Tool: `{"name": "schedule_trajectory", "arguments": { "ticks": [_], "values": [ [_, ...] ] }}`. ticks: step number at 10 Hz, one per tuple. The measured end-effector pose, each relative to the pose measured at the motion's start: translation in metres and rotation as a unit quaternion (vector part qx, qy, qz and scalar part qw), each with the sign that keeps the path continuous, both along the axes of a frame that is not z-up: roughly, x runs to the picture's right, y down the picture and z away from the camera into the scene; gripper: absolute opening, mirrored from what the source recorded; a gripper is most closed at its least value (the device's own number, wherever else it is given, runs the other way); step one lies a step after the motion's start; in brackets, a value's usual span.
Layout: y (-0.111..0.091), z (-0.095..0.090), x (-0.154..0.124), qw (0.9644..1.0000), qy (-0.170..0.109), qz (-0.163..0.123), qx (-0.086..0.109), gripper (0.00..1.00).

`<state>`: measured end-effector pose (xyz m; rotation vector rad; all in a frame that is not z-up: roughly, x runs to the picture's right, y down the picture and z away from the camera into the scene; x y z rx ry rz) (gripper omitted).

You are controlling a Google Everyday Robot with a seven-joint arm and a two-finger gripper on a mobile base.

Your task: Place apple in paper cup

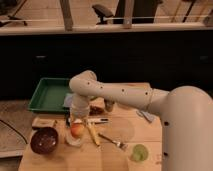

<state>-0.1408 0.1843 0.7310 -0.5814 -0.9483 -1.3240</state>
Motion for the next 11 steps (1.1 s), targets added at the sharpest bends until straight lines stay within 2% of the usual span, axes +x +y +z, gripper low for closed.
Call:
{"name": "schedule_trajectory", "arguments": {
  "ticks": [6,7,11],
  "values": [
    [0.001,-0.0007,0.0012,0.9999,-0.004,0.004,-0.011,0.1],
    [0.0013,-0.0009,0.0005,0.9999,-0.006,0.005,-0.012,0.13],
    [0.0014,-0.0011,0.0006,0.9999,0.0,0.004,-0.01,0.5]
  ]
}}
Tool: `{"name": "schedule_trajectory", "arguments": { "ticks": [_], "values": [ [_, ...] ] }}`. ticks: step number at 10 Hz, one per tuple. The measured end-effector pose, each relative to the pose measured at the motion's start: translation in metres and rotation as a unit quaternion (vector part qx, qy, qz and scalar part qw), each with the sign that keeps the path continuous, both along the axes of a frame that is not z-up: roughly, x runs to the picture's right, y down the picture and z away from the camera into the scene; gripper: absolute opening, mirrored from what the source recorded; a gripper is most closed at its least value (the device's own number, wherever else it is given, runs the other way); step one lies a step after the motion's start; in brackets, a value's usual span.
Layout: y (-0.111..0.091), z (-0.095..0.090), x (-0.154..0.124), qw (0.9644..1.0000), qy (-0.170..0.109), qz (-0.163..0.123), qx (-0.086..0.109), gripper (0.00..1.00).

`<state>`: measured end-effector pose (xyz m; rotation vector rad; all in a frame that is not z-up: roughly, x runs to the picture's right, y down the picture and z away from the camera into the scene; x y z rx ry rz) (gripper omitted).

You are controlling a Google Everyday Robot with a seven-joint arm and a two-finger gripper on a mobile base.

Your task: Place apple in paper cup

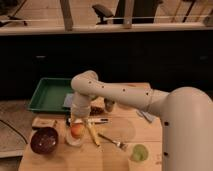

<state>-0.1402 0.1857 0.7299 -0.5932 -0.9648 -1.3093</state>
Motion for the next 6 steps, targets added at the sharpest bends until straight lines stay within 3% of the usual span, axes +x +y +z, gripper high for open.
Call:
{"name": "schedule_trajectory", "arguments": {
  "ticks": [2,3,6],
  "values": [
    [-0.0008,0.0003,-0.0002,1.0,0.002,0.0,0.001,0.72],
    [-0.0012,0.0003,0.0002,1.0,0.002,-0.001,0.001,0.78],
    [-0.0018,0.0001,0.0019,1.0,0.004,-0.003,0.0,0.8]
  ]
}}
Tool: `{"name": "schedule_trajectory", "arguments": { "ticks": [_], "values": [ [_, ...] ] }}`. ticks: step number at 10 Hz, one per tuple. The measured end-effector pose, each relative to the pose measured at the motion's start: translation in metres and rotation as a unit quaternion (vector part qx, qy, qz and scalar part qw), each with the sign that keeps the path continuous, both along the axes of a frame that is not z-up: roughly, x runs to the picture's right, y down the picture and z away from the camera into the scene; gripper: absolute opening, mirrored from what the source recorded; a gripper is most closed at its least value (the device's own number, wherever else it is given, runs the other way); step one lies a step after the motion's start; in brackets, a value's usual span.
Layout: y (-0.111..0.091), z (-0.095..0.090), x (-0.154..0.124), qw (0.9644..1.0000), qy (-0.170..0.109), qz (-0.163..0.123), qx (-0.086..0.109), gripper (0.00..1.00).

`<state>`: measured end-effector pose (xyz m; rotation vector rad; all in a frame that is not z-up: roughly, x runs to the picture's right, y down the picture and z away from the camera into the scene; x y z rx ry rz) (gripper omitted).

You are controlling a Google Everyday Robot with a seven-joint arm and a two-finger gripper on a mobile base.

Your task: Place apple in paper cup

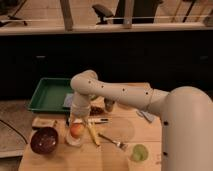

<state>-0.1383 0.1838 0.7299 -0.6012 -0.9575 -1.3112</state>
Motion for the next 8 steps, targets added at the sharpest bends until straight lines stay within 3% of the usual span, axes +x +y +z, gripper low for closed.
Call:
{"name": "schedule_trajectory", "arguments": {
  "ticks": [8],
  "values": [
    [-0.0006,0.0021,0.0037,0.9999,-0.013,0.0,-0.002,0.8]
  ]
}}
